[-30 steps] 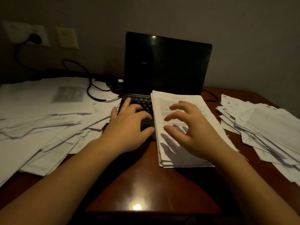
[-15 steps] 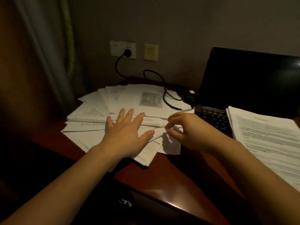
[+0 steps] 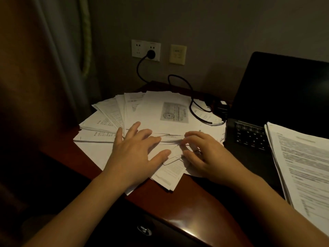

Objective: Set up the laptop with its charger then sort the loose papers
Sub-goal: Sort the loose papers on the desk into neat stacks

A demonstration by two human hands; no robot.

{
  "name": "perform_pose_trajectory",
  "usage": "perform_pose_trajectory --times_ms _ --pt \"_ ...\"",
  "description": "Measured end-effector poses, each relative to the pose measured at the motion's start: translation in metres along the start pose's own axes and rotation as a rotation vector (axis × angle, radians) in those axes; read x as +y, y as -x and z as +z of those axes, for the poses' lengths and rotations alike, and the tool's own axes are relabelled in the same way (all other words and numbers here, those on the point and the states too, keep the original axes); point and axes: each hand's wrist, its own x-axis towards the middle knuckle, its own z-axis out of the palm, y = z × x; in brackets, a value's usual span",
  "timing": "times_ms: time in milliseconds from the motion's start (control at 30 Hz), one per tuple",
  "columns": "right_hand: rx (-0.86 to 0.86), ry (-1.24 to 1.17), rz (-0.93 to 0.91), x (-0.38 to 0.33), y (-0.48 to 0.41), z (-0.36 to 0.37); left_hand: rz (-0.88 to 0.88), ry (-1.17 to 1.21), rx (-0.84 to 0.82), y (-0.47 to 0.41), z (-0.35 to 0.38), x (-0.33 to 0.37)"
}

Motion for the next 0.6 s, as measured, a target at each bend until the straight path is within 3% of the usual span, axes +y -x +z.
perform_pose_trajectory --times_ms 200,367,500,600 --pt "-0.085 0.148 -0.114 0.002 -0.016 0.01 0.083 0.13 0.046 0.003 0.0 -0.003" --pt "0.037 0.151 -0.137 -0.004 -0.012 0.0 0.069 0.24 0.14 0.007 -0.003 -0.003" --pt "0.122 0.093 -0.181 -0.013 0.003 -0.008 0.108 0.213 0.176 0.011 -0.005 -0.005" --pt "0.125 -0.153 -0.097 -0.013 0.013 -0.007 0.132 0.193 0.136 0.011 -0.006 -0.011"
